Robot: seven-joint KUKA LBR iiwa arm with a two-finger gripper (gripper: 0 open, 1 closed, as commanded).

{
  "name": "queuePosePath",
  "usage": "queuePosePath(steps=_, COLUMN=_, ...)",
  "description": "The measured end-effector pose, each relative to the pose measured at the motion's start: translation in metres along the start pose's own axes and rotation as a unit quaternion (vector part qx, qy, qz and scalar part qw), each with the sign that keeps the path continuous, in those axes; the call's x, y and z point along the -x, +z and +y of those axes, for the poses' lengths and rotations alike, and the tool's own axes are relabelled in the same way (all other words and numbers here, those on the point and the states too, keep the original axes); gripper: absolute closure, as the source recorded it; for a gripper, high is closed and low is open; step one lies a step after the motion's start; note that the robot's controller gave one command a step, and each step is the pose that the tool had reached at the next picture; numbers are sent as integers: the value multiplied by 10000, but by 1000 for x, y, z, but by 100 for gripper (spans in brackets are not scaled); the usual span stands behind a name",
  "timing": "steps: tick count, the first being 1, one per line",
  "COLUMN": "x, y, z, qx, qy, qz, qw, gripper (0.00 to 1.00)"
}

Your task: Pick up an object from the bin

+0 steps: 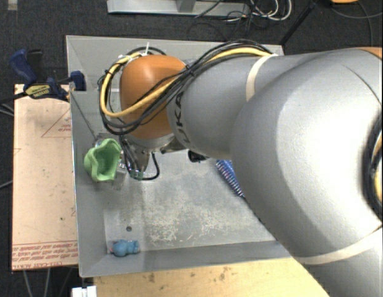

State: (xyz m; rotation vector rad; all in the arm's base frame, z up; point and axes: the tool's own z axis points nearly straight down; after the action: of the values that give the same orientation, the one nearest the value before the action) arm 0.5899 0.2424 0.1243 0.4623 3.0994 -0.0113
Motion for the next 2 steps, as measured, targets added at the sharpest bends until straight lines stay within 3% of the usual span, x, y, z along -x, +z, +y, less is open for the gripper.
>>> queuePosePath(steps=1, x=8, y=18, z=-7, qx=-24, qy=-11, qz=9, qw=10000, gripper=100)
queuePosePath(steps=2, x=8, y=21, z=-6, qx=-58, qy=-82, qz=-40, qw=9999, gripper=100)
